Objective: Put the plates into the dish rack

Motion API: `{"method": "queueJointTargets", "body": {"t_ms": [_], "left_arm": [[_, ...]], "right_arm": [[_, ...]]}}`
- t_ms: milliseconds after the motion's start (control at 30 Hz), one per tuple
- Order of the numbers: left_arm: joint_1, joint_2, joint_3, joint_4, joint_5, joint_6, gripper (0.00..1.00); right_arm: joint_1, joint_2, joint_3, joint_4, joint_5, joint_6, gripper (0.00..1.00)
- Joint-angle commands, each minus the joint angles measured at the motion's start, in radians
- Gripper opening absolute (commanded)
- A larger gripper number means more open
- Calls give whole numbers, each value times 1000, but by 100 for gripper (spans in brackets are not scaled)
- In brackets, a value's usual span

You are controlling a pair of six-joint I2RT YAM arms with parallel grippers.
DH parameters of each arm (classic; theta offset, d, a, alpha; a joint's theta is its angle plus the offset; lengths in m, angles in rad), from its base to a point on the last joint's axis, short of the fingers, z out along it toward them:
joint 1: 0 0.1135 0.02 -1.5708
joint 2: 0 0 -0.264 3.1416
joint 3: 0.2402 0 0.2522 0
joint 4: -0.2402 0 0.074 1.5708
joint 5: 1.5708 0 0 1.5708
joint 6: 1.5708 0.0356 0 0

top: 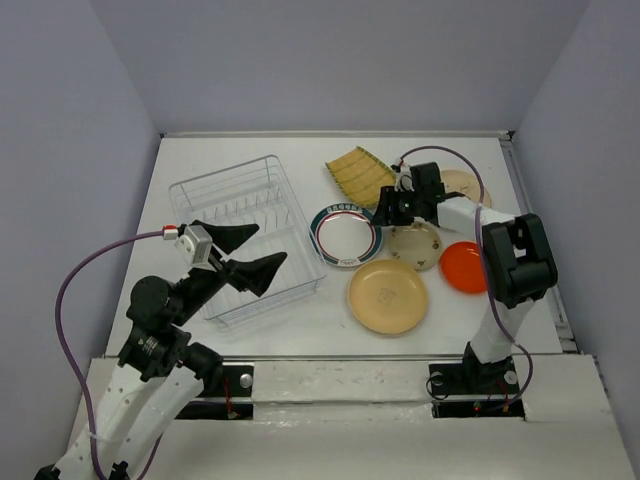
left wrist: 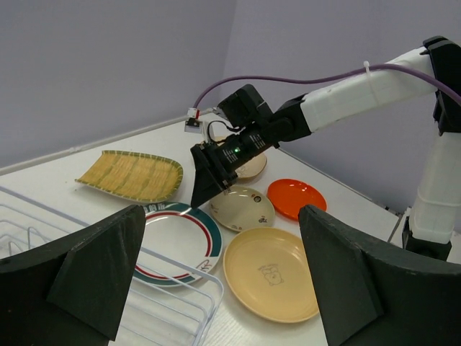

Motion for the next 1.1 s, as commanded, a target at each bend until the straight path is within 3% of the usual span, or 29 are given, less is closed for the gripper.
{"method": "queueJointTargets", "body": {"t_ms": [0, 167, 367, 467, 600, 967, 1067], "left_arm": [[4, 4, 33, 42, 6, 10, 99], [2, -1, 33, 40, 3, 11, 99], [2, -4, 32, 42, 0, 10, 99], [2, -5, 32, 42, -3, 10, 99], [2, -5, 30, 46, -2, 7, 99], [2, -19, 27, 51, -26, -7, 99], [2, -25, 27, 49, -35, -9, 99]], "right_arm": [[-18, 52, 88, 29, 8, -58, 52], [-18, 129, 110, 15, -17, -53, 52], [-18, 185, 118, 41, -152, -33, 49], [-18, 166, 89, 88, -180, -6, 26], [-18, 134, 64, 113, -163, 28, 7], [-18, -162, -34, 82, -49, 111, 7], [-18, -266, -27, 29, 61, 110, 7]]}}
